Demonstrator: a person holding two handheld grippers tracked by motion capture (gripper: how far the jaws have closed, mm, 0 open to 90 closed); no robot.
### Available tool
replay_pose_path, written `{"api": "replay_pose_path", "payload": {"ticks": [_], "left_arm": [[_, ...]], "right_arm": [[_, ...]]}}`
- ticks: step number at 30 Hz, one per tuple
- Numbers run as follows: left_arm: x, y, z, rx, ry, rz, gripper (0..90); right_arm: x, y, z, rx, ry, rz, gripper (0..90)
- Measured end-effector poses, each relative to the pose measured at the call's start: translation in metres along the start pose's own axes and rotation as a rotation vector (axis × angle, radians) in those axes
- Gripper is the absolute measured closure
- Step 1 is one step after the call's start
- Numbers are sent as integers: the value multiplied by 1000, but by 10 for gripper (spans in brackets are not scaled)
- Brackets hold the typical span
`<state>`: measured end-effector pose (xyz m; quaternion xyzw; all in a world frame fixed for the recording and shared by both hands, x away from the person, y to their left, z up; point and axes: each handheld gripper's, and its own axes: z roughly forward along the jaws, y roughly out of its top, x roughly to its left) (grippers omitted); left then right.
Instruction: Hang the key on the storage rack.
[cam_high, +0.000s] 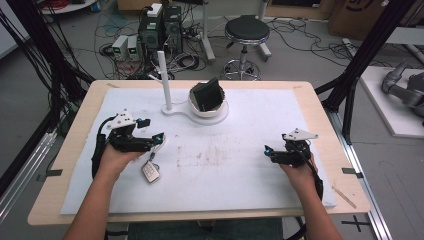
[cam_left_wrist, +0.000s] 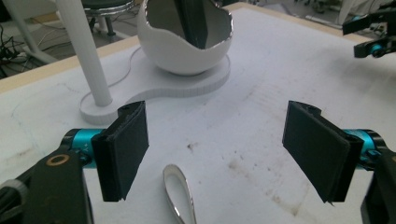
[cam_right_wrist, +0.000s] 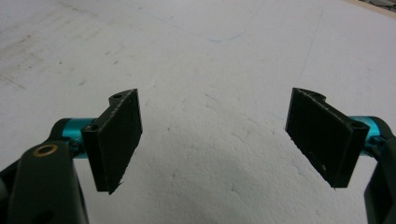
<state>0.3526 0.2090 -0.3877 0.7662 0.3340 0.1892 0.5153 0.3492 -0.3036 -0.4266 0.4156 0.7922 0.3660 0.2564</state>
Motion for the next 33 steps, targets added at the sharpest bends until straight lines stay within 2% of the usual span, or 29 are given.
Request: {"api": "replay_pose_path", "payload": {"ticks": [5,14,18,20,27,31,33], "left_arm": [[1,-12,5,45,29,-26,226],[0,-29,6,117,64,-35,226],[0,-38,7,163,95,-33,226],[0,-43,9,183,97,-44,226],[-1,-50,18,237,96,-33,228],[0,-53,20,250,106,-50,232],[1,-55,21,275,101,-49,253]], "right_arm": [[2,2,4,4,11,-16,188],[-1,3,6,-5,17,-3,188],[1,3,8,-4,21,-3,188],[1,4,9,-3,24,-7,188],[3,5,9,2,22,-17,188],[3,5,9,3,18,-17,188],[3,5,9,4,19,-19,188]]}}
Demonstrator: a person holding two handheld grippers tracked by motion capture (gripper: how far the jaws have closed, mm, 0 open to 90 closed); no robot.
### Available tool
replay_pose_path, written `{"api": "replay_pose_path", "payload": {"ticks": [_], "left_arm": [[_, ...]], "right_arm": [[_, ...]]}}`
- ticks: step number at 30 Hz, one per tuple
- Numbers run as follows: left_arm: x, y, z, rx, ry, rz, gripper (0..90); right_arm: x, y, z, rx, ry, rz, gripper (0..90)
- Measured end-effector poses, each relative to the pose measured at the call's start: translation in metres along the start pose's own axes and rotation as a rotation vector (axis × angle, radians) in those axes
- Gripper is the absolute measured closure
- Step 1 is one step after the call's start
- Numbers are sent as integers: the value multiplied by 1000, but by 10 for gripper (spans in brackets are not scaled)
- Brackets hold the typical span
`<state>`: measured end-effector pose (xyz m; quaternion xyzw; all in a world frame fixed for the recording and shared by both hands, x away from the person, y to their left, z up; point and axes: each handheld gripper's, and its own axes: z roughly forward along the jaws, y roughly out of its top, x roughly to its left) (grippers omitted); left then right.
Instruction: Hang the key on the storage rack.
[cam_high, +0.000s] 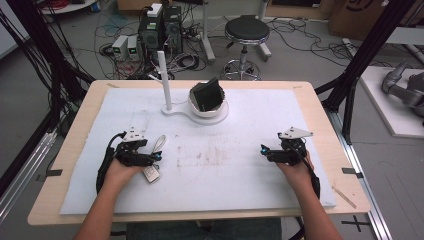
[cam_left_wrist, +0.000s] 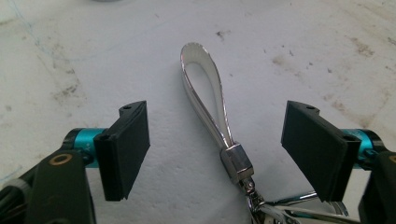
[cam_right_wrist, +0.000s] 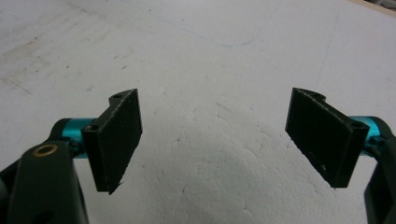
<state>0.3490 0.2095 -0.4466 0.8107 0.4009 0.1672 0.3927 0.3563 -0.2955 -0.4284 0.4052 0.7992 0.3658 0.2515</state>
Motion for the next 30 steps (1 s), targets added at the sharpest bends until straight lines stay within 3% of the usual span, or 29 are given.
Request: {"api": "replay_pose_path", "payload": {"ticks": [3,11,24,27,30], "left_arm": [[0,-2,2,22,0,-11,320],[1,-2,0,30,19,19,457],[-5,0,-2,53,-26,75,788],[-7,2,-2,70,-17,97,810],[-6,4,-2,80,-36,88,812]], "right_arm": [[0,0,0,1,1,-3,188],[0,0,0,0,0,1,188],[1,1,0,4,4,-4,188],[2,1,0,4,3,-5,188],[2,1,0,3,3,-4,188]]}}
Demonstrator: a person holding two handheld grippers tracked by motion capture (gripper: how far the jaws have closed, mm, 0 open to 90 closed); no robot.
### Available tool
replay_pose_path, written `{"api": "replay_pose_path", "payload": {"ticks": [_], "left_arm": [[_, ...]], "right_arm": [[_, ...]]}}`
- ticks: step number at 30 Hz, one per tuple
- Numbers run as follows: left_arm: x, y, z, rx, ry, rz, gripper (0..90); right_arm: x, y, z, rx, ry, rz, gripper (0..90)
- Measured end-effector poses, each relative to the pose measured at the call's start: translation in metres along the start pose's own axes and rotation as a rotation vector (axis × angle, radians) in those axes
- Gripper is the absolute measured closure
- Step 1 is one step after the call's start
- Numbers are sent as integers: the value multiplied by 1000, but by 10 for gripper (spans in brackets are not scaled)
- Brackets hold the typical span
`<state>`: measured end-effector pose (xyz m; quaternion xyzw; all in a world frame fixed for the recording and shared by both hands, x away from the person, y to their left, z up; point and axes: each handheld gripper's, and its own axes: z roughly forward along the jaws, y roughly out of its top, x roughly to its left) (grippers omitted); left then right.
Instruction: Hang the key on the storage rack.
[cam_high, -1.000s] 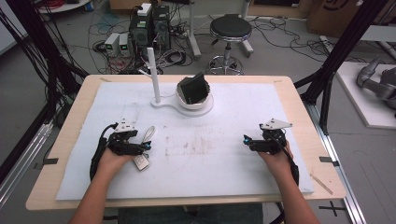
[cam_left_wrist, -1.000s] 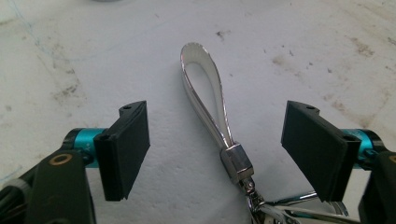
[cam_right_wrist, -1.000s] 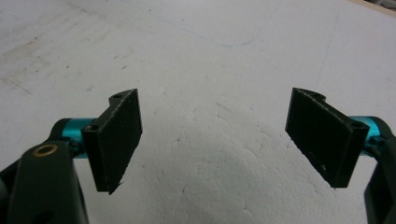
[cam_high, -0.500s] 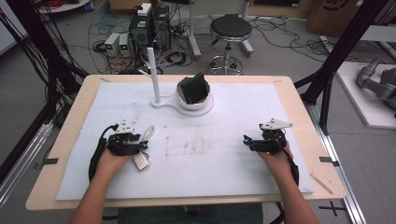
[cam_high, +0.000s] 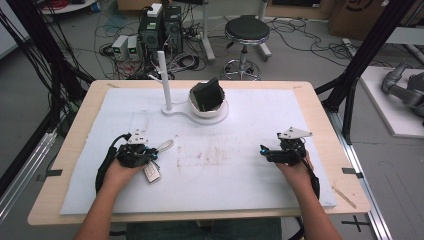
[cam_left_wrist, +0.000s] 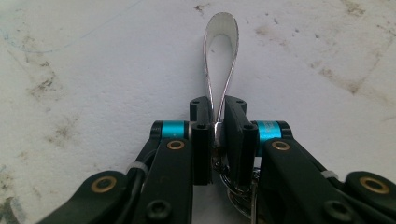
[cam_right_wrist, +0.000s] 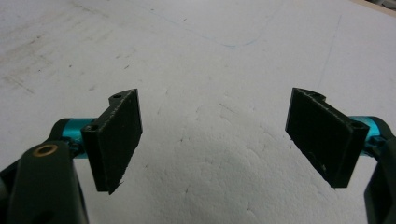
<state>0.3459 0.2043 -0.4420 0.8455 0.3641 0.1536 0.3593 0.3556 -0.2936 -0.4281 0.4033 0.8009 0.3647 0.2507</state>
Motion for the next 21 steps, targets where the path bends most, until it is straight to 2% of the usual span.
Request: {"api": "replay_pose_path", "payload": {"ticks": [4,7,13,21], "left_arm": [[0,3,-5,-38,-16,-4,813],[0,7,-10,-92,-19,-18,813],[1,13,-25,-213,-9,-62,813],[4,29,-44,-319,14,-67,814]], "right_arm": [[-1,0,0,2,1,-1,188],[-1,0,0,1,2,3,188],[0,0,0,2,2,0,188],[0,0,0,0,2,2,188]]}}
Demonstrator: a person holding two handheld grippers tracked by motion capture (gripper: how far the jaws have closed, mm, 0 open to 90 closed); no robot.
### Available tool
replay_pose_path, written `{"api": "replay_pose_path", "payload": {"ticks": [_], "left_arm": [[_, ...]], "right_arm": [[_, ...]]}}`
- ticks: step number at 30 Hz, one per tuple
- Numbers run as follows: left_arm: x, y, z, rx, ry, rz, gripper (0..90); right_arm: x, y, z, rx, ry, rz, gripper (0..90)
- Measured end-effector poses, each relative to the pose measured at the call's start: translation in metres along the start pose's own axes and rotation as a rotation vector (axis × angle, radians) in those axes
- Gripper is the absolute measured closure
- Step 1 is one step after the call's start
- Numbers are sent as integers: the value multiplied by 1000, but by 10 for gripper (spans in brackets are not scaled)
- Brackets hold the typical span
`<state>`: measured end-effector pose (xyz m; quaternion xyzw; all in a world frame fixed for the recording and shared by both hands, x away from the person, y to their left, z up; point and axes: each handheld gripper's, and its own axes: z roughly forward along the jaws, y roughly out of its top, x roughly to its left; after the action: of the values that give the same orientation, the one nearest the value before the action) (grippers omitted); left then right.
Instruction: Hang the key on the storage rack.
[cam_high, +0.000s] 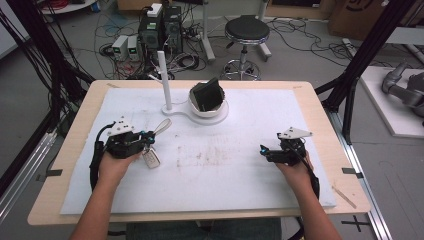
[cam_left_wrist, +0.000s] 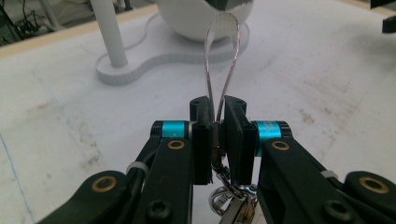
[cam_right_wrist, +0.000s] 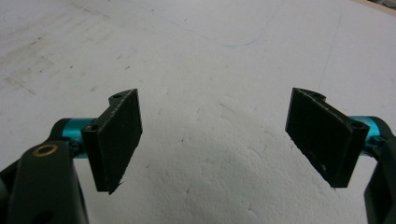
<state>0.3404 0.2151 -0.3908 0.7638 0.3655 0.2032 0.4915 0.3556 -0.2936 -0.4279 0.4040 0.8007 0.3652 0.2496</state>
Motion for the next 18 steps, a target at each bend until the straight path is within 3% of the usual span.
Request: {"api": "replay_pose_path", "payload": {"ticks": [3,11,18], "left_arm": [[1,11,-5,-42,13,7,814],[10,34,-13,-137,65,-22,814],[15,51,-14,-162,99,-16,814]], "right_arm": [[0,0,1,4,1,1,188],[0,0,1,8,-3,2,188],[0,0,1,7,-4,5,188]]}}
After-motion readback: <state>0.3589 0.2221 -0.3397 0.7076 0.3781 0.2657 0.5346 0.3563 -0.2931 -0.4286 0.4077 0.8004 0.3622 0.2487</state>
